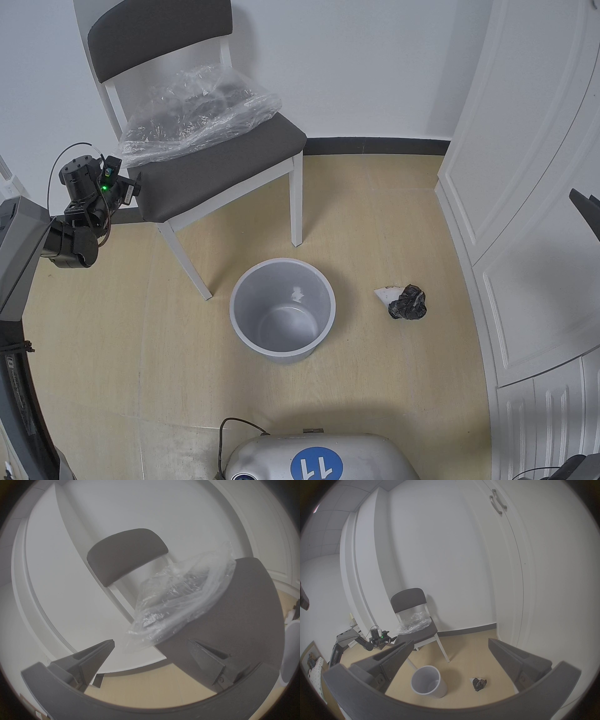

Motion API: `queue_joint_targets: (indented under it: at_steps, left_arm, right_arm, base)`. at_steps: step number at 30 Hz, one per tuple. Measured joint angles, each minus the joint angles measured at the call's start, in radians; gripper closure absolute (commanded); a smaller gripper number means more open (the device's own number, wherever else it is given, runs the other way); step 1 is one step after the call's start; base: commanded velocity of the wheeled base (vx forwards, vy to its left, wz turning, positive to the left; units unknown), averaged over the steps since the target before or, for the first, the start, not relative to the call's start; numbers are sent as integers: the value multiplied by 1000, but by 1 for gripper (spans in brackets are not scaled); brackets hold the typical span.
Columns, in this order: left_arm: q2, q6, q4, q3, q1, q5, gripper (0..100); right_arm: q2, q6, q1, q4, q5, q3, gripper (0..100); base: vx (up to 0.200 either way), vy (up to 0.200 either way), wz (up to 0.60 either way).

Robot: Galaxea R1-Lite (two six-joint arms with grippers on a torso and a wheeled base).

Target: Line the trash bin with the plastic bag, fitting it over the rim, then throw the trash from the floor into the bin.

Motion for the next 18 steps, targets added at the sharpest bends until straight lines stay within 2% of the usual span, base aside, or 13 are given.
queue_joint_targets:
  at_steps: [6, 18]
  left_arm:
    - [-24, 0, 25, 11, 2, -4, 0]
    - [71, 0, 101, -231, 4, 34, 0]
  right_arm:
    - [1, 0, 0, 2, 0, 2, 0]
    - [10, 0, 0, 0, 0, 1, 0]
  base:
    - [0, 0, 0]
    - [0, 0, 0]
